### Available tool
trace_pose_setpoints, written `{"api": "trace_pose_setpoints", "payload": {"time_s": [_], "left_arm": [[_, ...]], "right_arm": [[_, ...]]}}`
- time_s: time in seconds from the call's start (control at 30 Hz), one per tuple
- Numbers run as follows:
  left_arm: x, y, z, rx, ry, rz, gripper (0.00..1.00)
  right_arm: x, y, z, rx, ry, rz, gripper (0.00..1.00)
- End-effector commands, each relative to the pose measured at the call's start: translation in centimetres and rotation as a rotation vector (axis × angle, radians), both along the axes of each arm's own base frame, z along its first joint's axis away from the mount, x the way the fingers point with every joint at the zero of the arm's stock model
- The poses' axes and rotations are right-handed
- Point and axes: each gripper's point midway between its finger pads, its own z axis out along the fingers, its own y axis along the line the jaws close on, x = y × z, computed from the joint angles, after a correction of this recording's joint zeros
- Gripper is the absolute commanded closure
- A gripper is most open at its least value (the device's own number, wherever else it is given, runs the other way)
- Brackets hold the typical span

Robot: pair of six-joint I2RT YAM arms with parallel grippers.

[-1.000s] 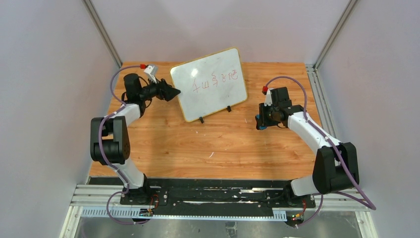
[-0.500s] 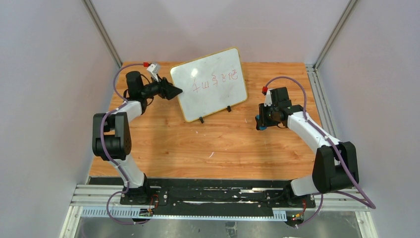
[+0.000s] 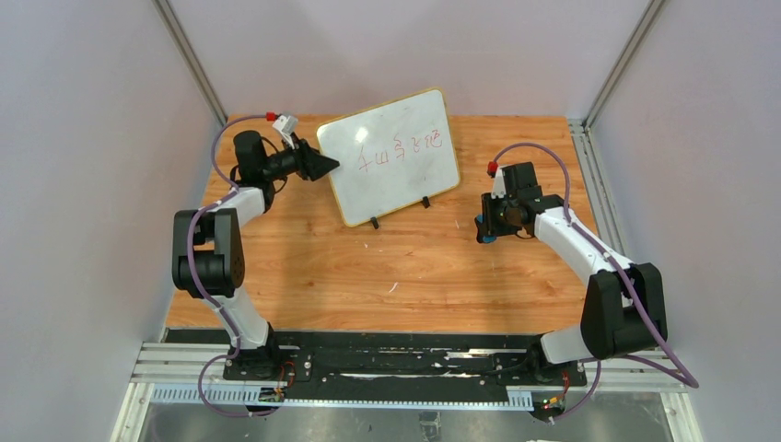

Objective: Erase the whiteboard

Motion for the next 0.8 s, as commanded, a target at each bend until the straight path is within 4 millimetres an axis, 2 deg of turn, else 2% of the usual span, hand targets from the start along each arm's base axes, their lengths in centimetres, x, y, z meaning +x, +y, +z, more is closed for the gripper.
{"api": "trace_pose_setpoints", "payload": {"time_s": [0.0,0.43,0.5,0.77], "left_arm": [[0.0,-0.5,0.8,-0.013,-0.027,-0.021,0.48],[-0.1,-0.4,0.3,-0.011,-0.018,-0.008,0.70],[-0.1,-0.4,0.3,-0.010,-0.016,-0.006,0.77],[-0.1,-0.2,-0.8,-0.001,-0.003,0.006,0.98]], "right_arm": [[0.1,0.3,0.8,-0.006,-0.011,0.009,1.00],[0.1,0.1,1.0,-0.015,-0.026,0.005,0.99],[0.2,0.1,1.2,-0.016,-0.033,0.003,0.99],[2.2,0.9,3.2,0.021,-0.112,0.005,0.99]]}}
